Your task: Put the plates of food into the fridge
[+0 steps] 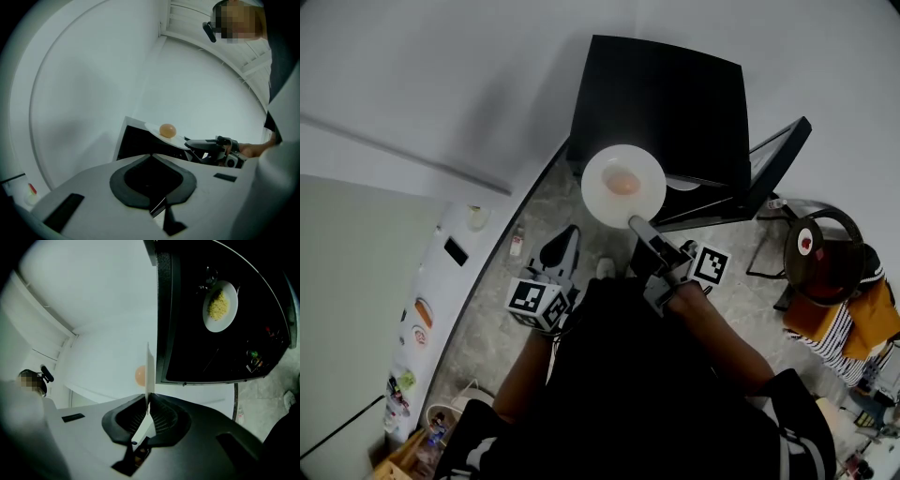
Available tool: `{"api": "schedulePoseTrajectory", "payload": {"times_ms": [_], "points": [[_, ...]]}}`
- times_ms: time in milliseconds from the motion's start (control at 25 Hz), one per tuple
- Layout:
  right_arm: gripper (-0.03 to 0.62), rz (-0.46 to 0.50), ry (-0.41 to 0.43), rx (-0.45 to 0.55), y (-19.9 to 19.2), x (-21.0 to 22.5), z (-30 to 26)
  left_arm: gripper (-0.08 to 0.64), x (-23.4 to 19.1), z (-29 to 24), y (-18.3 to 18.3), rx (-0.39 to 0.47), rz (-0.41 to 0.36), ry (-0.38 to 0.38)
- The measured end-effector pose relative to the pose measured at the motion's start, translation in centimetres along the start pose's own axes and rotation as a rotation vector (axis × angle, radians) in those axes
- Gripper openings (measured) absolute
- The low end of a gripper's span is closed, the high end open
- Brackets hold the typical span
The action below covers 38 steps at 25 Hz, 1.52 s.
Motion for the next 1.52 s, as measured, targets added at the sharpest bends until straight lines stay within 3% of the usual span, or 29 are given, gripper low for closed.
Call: {"api": "schedulePoseTrajectory", "payload": {"times_ms": [320, 640, 880, 1520], "points": [[0.041, 0.005, -0.001, -0.078, -2.1, 0.7, 1.9, 0.023, 0.6, 0.5, -0.4, 0.002, 0.006, 0.003], [0.041, -0.074, -0.003, -0.103, -2.9, 3.1, 2.8, 0.024, 0.9, 0.3, -0.8, -0.013, 0.005, -0.004], [0.041, -0.072, -0.055, -0.122, -3.3, 5.9, 2.9, 0.023, 1.0, 0.1, -1.2, -0.026, 0.007, -0.004], [0.041, -0.064, -0.157, -0.072, 0.1, 13.9, -0.5, 0.023, -1.2, 0.2, -1.2, -0.047, 0.013, 0.030]]}}
Point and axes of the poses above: the fingertips, and each gripper's own axes: z backward along the fingers, x to its right, y out of its top, the point moved 2 cm from there along z, backward along the fingers, and after that the axes turned 9 degrees about -y, right-handed, at the moved point
